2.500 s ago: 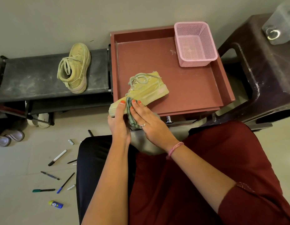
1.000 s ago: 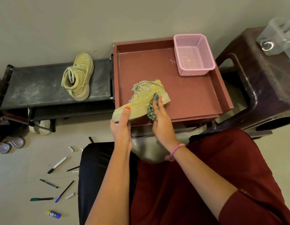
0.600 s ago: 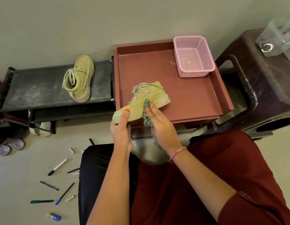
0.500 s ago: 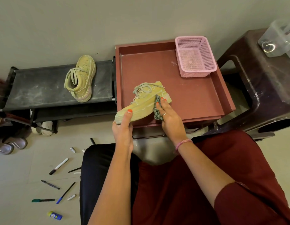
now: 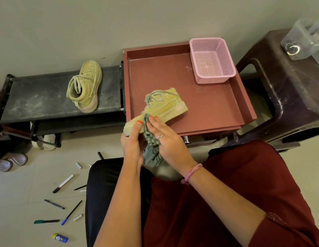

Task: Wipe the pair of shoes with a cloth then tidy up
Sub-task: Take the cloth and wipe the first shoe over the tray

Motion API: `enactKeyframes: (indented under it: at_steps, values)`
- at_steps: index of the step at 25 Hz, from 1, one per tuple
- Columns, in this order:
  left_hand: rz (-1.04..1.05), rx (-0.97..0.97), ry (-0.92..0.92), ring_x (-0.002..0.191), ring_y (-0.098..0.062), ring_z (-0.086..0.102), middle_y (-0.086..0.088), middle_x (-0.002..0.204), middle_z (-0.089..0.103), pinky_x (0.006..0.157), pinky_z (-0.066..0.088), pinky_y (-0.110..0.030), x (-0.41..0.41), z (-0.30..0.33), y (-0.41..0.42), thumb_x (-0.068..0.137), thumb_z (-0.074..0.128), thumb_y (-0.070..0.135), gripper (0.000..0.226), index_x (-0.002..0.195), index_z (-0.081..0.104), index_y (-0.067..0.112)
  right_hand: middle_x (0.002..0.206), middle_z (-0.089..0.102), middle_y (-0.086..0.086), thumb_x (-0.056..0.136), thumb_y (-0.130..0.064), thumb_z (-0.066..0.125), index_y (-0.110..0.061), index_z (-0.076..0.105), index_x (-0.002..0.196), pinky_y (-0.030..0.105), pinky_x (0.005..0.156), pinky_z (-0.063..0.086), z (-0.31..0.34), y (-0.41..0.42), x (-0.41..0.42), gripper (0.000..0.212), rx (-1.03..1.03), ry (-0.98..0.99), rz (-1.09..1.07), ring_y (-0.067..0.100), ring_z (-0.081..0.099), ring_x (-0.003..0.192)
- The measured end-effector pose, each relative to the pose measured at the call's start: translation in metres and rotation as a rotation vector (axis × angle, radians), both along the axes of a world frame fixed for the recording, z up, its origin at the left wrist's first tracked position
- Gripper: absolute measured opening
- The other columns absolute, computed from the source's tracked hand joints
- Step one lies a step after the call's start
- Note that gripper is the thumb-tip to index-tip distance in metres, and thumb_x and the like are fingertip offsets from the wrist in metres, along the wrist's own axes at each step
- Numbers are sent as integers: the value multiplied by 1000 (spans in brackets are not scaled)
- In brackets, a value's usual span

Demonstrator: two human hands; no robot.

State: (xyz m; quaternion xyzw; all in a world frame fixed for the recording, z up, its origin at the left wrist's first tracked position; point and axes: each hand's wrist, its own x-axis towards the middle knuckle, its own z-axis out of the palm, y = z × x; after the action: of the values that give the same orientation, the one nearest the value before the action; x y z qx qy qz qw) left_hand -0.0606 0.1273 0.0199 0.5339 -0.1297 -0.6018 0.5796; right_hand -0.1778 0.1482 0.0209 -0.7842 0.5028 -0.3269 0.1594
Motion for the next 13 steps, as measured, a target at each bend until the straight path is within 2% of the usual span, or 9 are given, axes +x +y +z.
enactKeyframes:
  at_steps: [1,3,5,8,10,13]
  values:
    - [0,-1,1,87,-17,70,-6,91,73,75,56,-29,0,0,1,89,63,10,14,102,66,6,144,43,13,89,9,43,0,47,135,35,115,28,-7,-5,-9,46,2,49,-9,25,35,138]
    - [4,4,13,100,-19,67,-6,100,72,89,54,-32,1,-1,0,88,64,8,19,107,63,8,147,38,12,85,16,48,-3,44,137,42,115,28,-21,-21,-30,55,109,79,-147,26,31,140]
    - [3,-2,48,108,-20,65,-8,109,70,99,50,-34,3,-2,0,83,69,10,30,112,61,8,148,37,10,78,21,50,-3,47,136,37,116,25,-25,-36,-45,63,225,17,-282,24,31,139]
    - [-22,-30,45,104,-17,67,-4,103,72,95,52,-31,6,-2,-4,72,70,14,40,110,61,9,148,37,7,72,24,49,-3,48,135,24,114,23,-19,-27,-34,69,231,-6,-261,22,35,137]
    - [-70,-47,-35,102,-18,67,-6,106,72,93,53,-31,7,-1,-6,71,76,17,45,112,59,9,149,35,6,73,22,45,-3,45,137,23,114,23,-15,-8,-22,69,197,-60,-167,21,33,139]
    - [-69,27,-270,105,-15,65,-7,118,63,86,55,-28,8,3,-8,67,87,21,68,119,44,16,149,34,5,74,16,40,-1,44,137,28,115,25,-16,4,-19,66,184,-141,-117,18,31,140]
